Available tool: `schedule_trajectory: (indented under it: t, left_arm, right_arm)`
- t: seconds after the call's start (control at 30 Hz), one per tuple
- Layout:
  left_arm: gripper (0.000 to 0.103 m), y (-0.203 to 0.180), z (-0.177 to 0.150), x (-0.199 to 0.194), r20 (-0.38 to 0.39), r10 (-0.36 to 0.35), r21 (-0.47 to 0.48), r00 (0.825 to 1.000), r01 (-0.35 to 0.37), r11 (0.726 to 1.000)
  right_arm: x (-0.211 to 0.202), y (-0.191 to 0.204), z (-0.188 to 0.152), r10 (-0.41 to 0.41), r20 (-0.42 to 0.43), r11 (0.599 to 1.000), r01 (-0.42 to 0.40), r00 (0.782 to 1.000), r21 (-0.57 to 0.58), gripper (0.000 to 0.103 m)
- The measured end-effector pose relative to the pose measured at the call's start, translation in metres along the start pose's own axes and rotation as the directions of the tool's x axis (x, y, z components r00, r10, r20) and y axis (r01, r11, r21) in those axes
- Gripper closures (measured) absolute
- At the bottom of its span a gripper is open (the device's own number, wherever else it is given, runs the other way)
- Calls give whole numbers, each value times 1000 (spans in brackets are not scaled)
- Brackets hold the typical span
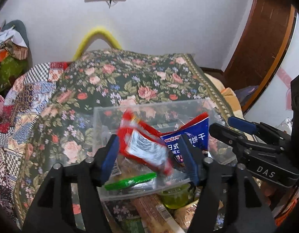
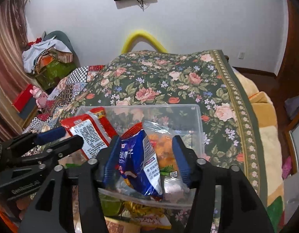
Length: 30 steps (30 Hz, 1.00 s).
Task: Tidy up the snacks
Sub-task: 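Carry both bags over the clear box and release them inside, then grasp the peanut snack bag with the left tool while the right tool grasps the round cake packet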
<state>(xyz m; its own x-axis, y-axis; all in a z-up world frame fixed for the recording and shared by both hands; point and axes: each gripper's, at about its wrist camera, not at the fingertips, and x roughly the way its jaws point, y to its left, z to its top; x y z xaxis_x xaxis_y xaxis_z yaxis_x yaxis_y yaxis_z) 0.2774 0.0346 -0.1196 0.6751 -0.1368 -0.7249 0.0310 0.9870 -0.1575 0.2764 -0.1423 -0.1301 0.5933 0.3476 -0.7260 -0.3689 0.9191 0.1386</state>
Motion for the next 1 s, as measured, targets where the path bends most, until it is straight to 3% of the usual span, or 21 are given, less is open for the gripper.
schedule_trajectory:
  t: [0.17,0.4,0.73,1.0]
  left_arm:
    - [32,-4,-5,-32,43,18,36,999,-19,999]
    - [31,1,-31,-66,45,44,68,998,-47,997]
    - [30,25,-88,-87,-31,70,36,997,-69,997]
    - [30,35,-133,-79,-118,49,7,992,-49,999]
  right_arm:
    - [-25,1,-3,0,31,1000,0,1000,-9,39]
    - [-61,6,-19,-7,65,1000,9,998,-29,34]
    - [-86,18,-61,1,40,999,1,999,-47,27]
    - [-74,37,-106,42,-65,998,-45,997,-42,27]
